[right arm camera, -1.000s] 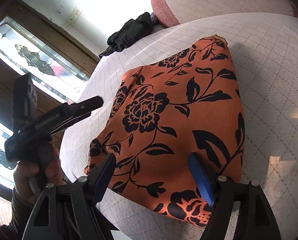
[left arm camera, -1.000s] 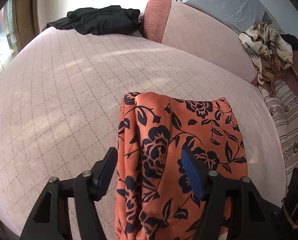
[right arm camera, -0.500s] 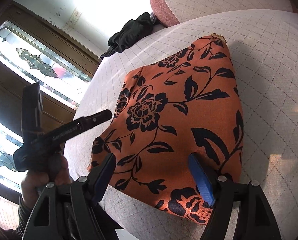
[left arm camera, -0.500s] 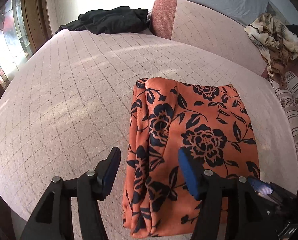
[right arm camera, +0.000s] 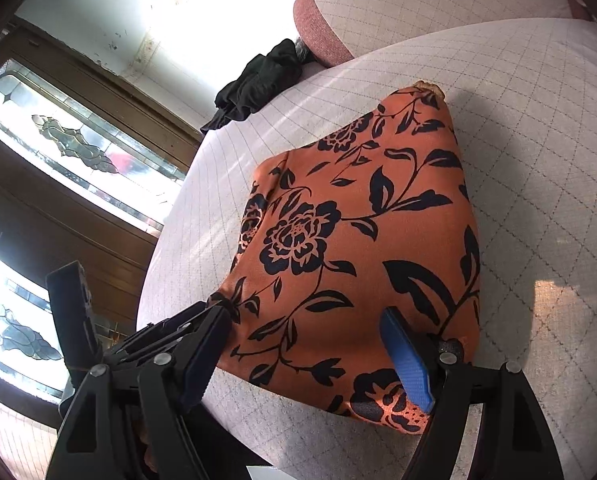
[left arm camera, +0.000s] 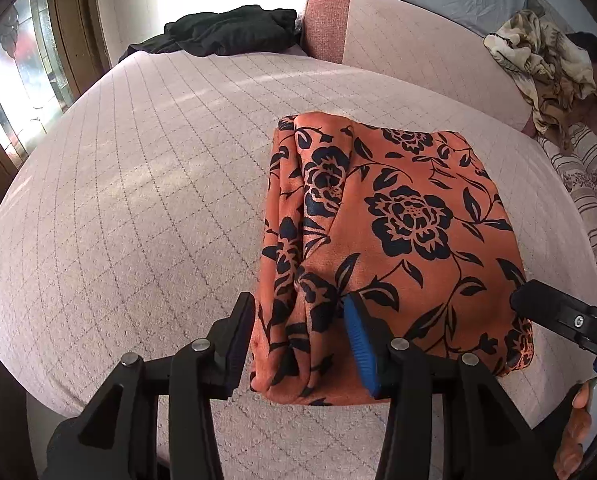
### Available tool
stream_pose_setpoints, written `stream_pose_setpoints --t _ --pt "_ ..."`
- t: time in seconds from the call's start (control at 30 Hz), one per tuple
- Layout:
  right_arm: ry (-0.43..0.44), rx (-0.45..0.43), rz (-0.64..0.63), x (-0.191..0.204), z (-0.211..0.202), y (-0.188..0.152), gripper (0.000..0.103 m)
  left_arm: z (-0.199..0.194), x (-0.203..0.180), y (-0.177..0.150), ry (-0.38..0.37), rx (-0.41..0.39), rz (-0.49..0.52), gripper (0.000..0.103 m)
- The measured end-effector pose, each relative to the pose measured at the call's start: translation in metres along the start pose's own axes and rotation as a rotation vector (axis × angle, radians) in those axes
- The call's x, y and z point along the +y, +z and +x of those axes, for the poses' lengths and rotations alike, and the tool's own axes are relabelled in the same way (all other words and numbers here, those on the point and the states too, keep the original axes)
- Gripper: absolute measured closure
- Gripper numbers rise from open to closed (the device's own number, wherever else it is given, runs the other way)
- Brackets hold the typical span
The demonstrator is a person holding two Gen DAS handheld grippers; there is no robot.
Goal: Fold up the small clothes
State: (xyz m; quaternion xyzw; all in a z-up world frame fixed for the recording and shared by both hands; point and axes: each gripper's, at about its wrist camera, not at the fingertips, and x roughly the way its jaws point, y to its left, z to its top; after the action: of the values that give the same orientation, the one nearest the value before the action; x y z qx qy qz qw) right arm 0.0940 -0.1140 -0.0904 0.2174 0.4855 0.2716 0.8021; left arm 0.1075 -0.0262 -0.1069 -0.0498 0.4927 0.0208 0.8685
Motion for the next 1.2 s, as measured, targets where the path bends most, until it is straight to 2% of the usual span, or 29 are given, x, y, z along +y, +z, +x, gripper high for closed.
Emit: stream_pose_setpoints --t 0.17,0.4,0.5,0.73,0.87,0.93,1.0,1.13,1.2 --pt "0.005 0.030 0.035 -0.015 0.016 -0.006 0.023 0.031 0.008 -0.009 0.006 0.081 0.003 0.049" --pt "0.022 0.020 0.047 -0.007 0.007 0.001 0.023 0.033 0.006 -0.011 0.023 0.067 0.019 0.046" --pt "0.006 0.051 0.054 -0.016 0.021 -0.002 0.022 0.041 0.002 -0.008 0.034 0.065 0.023 0.041" --pt "0.033 0.004 0.060 -0.012 -0.004 0.009 0.022 0.030 0.014 -0.002 0.010 0.066 0.002 0.039" --pt "0.007 -0.060 0.063 -0.026 -0.027 0.019 0.020 0.016 0.027 0.007 -0.058 0.018 -0.037 0.037" --pt "-0.038 -0.069 0.076 -0.038 -0.032 0.023 0.014 0.010 0.042 0.014 -0.110 -0.017 -0.089 0.023" --pt "-0.062 -0.074 0.111 -0.053 -0.033 0.027 0.014 0.014 0.058 0.023 -0.144 -0.033 -0.140 0.019" --pt "-0.069 -0.051 0.163 -0.076 -0.018 0.041 0.014 0.045 0.077 0.040 -0.237 0.019 -0.182 0.019" --pt "-0.040 -0.016 0.172 -0.083 -0.002 0.049 0.014 0.061 0.072 0.043 -0.245 0.046 -0.157 0.019"
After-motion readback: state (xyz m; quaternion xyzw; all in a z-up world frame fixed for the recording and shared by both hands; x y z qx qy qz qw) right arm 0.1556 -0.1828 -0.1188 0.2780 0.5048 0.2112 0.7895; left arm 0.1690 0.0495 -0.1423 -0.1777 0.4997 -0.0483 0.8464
